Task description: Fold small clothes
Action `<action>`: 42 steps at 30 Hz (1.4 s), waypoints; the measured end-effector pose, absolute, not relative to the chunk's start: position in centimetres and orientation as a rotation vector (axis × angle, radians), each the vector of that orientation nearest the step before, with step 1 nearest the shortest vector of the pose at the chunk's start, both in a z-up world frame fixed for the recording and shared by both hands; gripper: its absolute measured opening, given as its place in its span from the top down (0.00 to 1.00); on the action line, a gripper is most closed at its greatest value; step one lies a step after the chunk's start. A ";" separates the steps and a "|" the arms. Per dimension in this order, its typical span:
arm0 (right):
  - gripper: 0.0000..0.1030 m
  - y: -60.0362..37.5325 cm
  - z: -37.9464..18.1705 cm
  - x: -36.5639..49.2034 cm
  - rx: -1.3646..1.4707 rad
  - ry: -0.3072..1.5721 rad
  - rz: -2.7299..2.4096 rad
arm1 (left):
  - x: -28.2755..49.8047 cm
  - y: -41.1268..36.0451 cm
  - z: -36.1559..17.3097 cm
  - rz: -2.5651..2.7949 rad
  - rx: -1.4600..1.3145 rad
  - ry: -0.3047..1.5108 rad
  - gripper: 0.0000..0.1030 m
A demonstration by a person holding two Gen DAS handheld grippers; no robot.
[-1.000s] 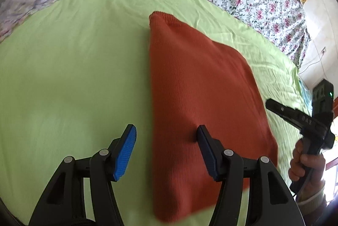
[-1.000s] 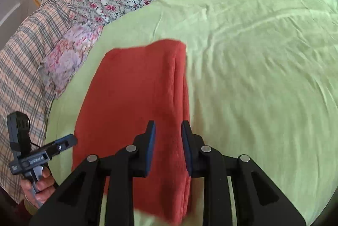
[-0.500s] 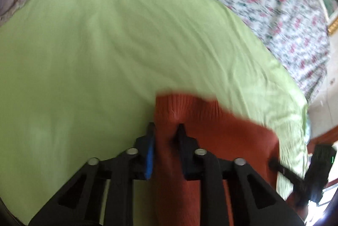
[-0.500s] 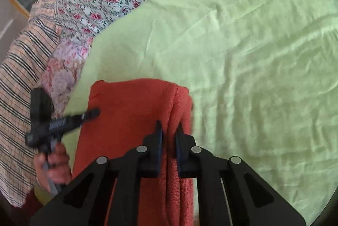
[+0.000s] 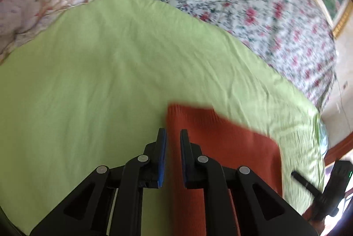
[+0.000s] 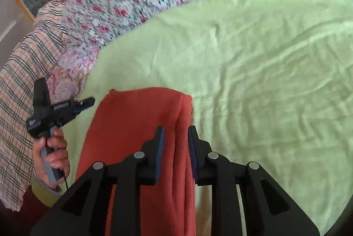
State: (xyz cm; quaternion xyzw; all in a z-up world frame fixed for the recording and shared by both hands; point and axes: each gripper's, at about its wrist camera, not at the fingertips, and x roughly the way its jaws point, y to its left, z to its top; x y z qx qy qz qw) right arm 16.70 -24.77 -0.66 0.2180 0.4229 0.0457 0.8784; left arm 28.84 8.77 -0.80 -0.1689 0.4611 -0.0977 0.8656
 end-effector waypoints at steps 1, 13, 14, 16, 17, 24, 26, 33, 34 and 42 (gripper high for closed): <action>0.77 -24.5 0.2 15.2 0.445 0.862 0.105 | 27.6 8.5 -0.7 -0.209 -0.342 0.967 0.89; 0.66 -19.9 0.2 6.0 0.352 0.894 0.165 | 8.3 3.8 -1.3 -0.259 -0.111 1.022 0.54; 0.66 -19.6 0.0 5.3 0.342 0.902 0.170 | 7.5 3.8 -1.5 -0.253 -0.101 1.024 0.51; 0.66 -18.7 -0.5 3.1 0.318 0.927 0.181 | 5.5 3.6 -1.9 -0.248 -0.084 1.035 0.50; 0.66 -18.7 -0.5 3.1 0.318 0.927 0.181 | 4.9 3.5 -2.1 -0.243 -0.078 1.039 0.50; 0.50 -15.8 -0.7 -2.1 0.224 0.939 0.186 | 1.0 3.8 -3.0 -0.214 -0.067 1.046 0.40; 0.47 -15.5 -0.7 -2.6 0.207 0.939 0.180 | 0.7 3.5 -2.9 -0.201 -0.059 1.037 0.37; 0.28 -14.6 -1.0 -4.5 0.181 0.944 0.165 | -1.5 2.6 -2.3 -0.172 0.018 1.009 0.21; 0.25 -14.4 -0.9 -4.7 0.177 0.943 0.166 | -1.9 2.5 -2.4 -0.164 0.025 1.008 0.21; 0.16 -13.7 -1.0 -5.9 0.157 0.950 0.169 | -2.8 3.1 -2.9 -0.149 0.029 1.027 0.20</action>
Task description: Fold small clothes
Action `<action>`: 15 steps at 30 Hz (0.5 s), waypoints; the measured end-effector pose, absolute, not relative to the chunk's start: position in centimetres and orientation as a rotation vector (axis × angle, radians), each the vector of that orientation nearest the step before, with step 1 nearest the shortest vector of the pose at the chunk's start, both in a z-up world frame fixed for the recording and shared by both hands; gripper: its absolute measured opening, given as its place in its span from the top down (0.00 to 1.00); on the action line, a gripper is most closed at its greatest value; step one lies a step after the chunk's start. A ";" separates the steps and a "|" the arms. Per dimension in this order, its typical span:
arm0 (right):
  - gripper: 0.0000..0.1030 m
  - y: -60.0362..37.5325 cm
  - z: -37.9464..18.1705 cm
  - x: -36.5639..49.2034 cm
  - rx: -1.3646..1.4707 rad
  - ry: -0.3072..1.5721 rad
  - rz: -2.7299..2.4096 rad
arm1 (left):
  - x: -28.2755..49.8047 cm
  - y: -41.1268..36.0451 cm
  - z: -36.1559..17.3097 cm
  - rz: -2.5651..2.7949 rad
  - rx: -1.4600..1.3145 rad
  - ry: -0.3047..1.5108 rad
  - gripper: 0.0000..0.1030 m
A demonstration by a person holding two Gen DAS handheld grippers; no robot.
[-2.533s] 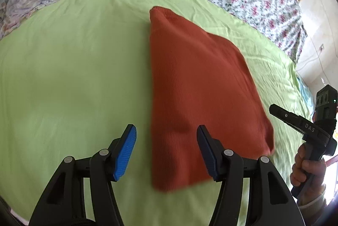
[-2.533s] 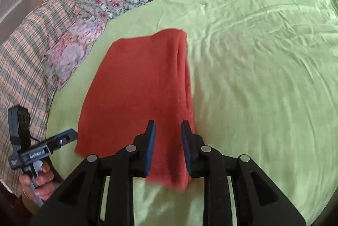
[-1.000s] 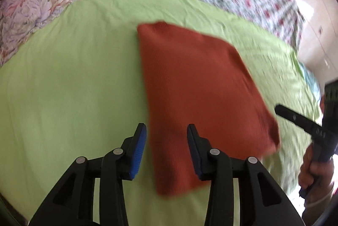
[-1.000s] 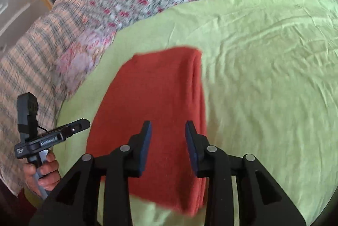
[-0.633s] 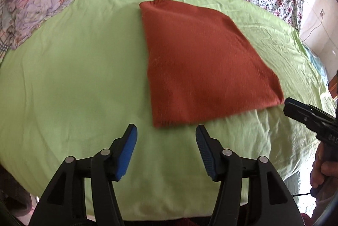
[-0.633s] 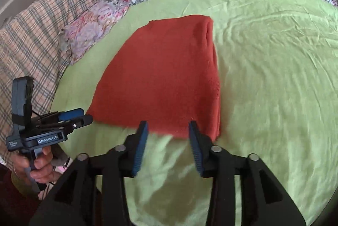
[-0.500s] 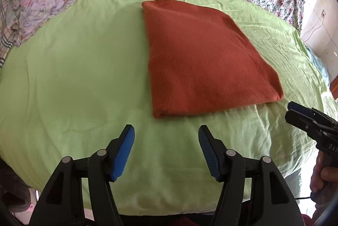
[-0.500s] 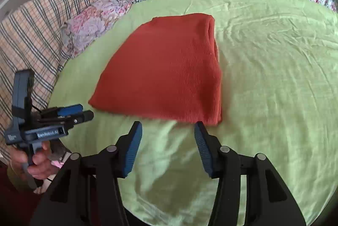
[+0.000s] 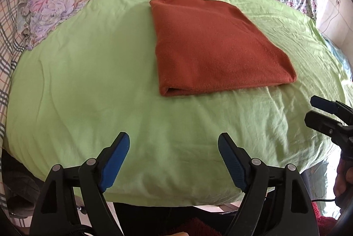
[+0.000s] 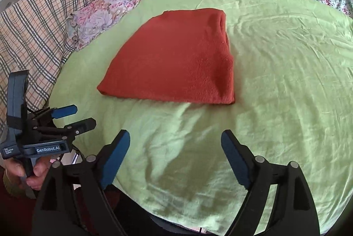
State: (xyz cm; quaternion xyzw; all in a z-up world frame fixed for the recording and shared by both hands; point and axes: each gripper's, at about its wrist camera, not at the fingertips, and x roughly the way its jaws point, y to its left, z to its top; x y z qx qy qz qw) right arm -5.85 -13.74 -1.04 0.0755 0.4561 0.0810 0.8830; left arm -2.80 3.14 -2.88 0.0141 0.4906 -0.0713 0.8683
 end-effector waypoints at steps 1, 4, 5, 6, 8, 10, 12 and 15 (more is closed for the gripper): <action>0.15 -13.8 -1.0 -5.8 0.144 0.955 0.169 | -2.7 3.3 -2.8 -0.144 0.032 1.027 0.19; 0.12 -13.7 -0.8 -5.6 0.138 0.959 0.170 | -2.1 3.5 -2.3 -0.125 0.046 1.025 0.19; 0.10 -13.6 -0.7 -5.5 0.146 0.961 0.175 | -1.9 3.6 -2.0 -0.121 0.049 1.024 0.19; 0.09 -13.6 -0.7 -5.5 0.146 0.961 0.175 | -1.7 3.6 -1.8 -0.118 0.052 1.023 0.18; 0.07 -13.6 -0.2 -5.1 0.127 0.971 0.187 | -1.2 3.5 -1.0 -0.109 0.066 1.012 0.17; 0.05 -13.5 0.0 -4.9 0.110 0.969 0.187 | -1.0 3.1 -0.5 -0.099 0.086 0.994 0.16; 0.03 -13.4 0.5 -4.3 0.071 0.962 0.181 | -0.7 2.7 -0.1 -0.100 0.099 0.978 0.15; 0.02 -13.4 0.5 -3.8 0.063 0.967 0.178 | -0.4 1.9 0.2 -0.100 0.116 0.963 0.12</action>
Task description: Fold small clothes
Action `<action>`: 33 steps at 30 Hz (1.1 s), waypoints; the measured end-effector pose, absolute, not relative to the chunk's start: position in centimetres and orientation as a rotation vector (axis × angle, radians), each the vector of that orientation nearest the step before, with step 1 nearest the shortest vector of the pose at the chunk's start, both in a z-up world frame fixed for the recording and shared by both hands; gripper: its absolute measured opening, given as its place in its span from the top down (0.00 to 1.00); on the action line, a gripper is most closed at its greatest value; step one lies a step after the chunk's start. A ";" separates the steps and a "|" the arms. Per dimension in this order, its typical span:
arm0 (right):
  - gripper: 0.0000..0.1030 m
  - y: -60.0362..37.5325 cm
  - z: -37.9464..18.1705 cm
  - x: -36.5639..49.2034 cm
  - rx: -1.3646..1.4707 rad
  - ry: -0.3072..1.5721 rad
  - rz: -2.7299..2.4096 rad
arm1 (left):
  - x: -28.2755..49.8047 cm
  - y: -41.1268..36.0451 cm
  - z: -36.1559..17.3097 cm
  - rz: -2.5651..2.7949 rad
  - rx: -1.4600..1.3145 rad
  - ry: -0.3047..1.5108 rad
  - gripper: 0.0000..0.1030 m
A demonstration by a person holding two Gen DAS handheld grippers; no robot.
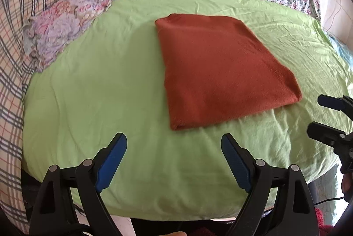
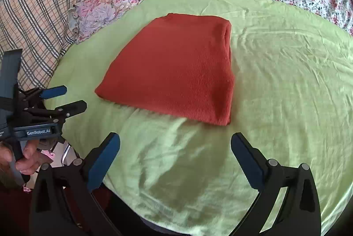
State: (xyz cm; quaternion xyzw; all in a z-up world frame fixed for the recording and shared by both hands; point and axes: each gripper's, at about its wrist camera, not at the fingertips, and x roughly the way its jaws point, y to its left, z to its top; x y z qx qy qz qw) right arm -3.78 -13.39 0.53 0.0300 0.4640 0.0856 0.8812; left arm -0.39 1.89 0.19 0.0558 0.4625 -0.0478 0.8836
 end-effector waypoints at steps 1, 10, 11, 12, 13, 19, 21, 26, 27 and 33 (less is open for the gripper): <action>0.02 -13.3 0.5 -3.5 0.061 0.970 0.179 | -0.3 1.6 0.1 -0.098 0.128 0.958 0.12; 0.02 -13.0 -0.3 -1.2 0.067 0.995 0.193 | 1.9 0.9 -1.0 -0.074 0.174 0.986 0.10; 0.02 -12.9 -0.4 -1.0 0.064 0.997 0.194 | 2.2 1.0 -1.0 -0.071 0.175 0.987 0.10; 0.02 -12.9 -0.4 -0.7 0.060 1.000 0.195 | 2.4 1.1 -0.9 -0.070 0.176 0.985 0.10; 0.02 -12.8 -0.4 -0.5 0.056 1.001 0.194 | 2.6 1.1 -0.8 -0.068 0.178 0.983 0.10; 0.02 -13.4 0.1 1.0 0.079 1.004 0.202 | 3.5 0.9 -0.1 -0.060 0.190 0.982 0.10; 0.02 -13.6 0.2 1.2 0.086 1.003 0.200 | 3.6 0.8 0.1 -0.059 0.193 0.979 0.09; 0.02 -14.2 0.6 2.2 0.111 1.003 0.207 | 4.3 0.6 0.5 -0.063 0.186 0.976 0.08; 0.02 -14.3 0.7 2.4 0.113 1.006 0.209 | 4.4 0.5 0.5 -0.065 0.182 0.977 0.08; 0.01 -14.4 0.7 3.1 0.120 1.018 0.216 | 5.5 0.5 0.9 -0.069 0.168 0.980 0.07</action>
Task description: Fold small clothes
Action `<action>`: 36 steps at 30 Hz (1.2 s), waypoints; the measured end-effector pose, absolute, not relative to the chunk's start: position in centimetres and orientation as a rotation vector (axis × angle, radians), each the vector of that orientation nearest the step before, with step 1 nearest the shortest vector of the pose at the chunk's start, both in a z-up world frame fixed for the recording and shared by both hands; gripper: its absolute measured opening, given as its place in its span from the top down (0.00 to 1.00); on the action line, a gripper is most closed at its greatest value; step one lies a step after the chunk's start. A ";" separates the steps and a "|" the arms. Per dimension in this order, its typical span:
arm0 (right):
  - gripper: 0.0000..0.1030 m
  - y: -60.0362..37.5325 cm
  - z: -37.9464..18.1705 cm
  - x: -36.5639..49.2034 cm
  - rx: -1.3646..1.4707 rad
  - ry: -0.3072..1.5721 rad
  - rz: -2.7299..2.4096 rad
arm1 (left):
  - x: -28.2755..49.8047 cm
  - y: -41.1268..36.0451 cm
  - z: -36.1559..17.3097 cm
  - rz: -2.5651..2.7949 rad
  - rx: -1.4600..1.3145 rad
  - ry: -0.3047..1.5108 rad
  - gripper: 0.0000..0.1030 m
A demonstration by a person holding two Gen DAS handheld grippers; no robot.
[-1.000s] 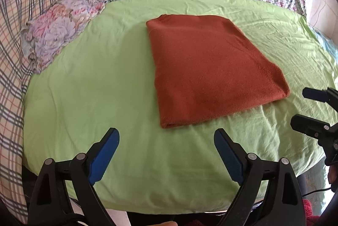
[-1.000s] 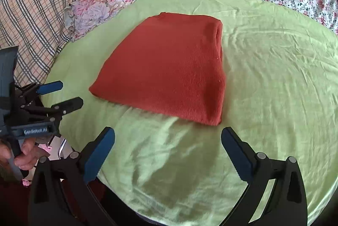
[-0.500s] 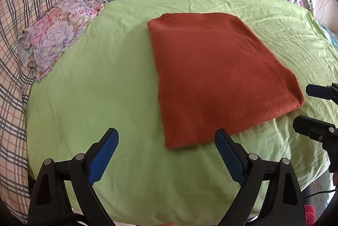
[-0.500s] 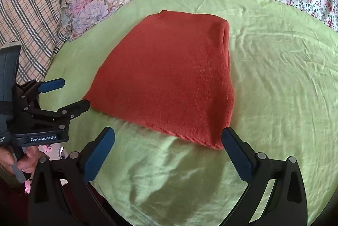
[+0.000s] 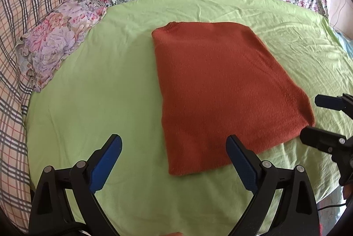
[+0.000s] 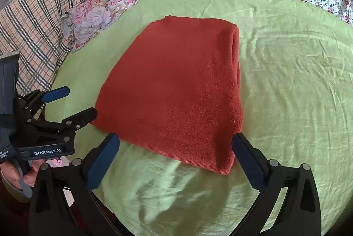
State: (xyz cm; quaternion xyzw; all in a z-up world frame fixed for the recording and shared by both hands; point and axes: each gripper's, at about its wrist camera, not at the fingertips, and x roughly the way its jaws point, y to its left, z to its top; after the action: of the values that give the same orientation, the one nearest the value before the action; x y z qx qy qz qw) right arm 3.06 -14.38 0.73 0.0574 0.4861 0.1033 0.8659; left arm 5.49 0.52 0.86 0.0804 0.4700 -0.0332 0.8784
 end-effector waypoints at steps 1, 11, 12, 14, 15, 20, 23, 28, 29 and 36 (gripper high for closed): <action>0.01 -14.3 0.8 3.2 0.120 1.020 0.218 | 5.6 0.5 0.9 -0.070 0.166 0.980 0.07; 0.01 -14.2 0.9 4.0 0.118 1.023 0.227 | 6.5 0.3 0.7 -0.071 0.149 0.993 0.06; 0.01 -14.3 1.0 4.2 0.118 1.025 0.229 | 6.5 0.3 0.7 -0.072 0.149 0.993 0.06; 0.01 -14.3 1.0 4.6 0.119 1.024 0.230 | 6.6 0.4 0.7 -0.072 0.146 0.994 0.06; 0.01 -14.4 1.0 4.9 0.118 1.023 0.231 | 6.8 0.4 0.7 -0.073 0.140 0.994 0.06; 0.01 -14.8 0.9 5.8 0.137 1.025 0.217 | 7.3 0.9 0.9 -0.091 0.099 0.992 0.06; 0.01 -15.1 0.7 6.0 0.151 1.030 0.212 | 7.2 0.7 0.9 -0.096 0.099 0.991 0.06; 0.01 -15.0 0.5 5.9 0.153 1.037 0.217 | 6.9 0.4 1.1 -0.105 0.096 0.985 0.06; 0.01 -15.0 0.5 5.9 0.152 1.037 0.217 | 6.9 0.4 1.1 -0.106 0.096 0.984 0.06; 0.01 -15.1 0.5 5.7 0.155 1.033 0.212 | 6.7 0.5 1.2 -0.109 0.096 0.977 0.06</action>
State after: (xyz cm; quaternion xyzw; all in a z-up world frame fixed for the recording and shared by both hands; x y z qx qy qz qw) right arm 5.74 -15.08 0.53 0.0737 0.4923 0.1010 0.8614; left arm 6.66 0.46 1.19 0.0463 0.4689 -0.0523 0.8805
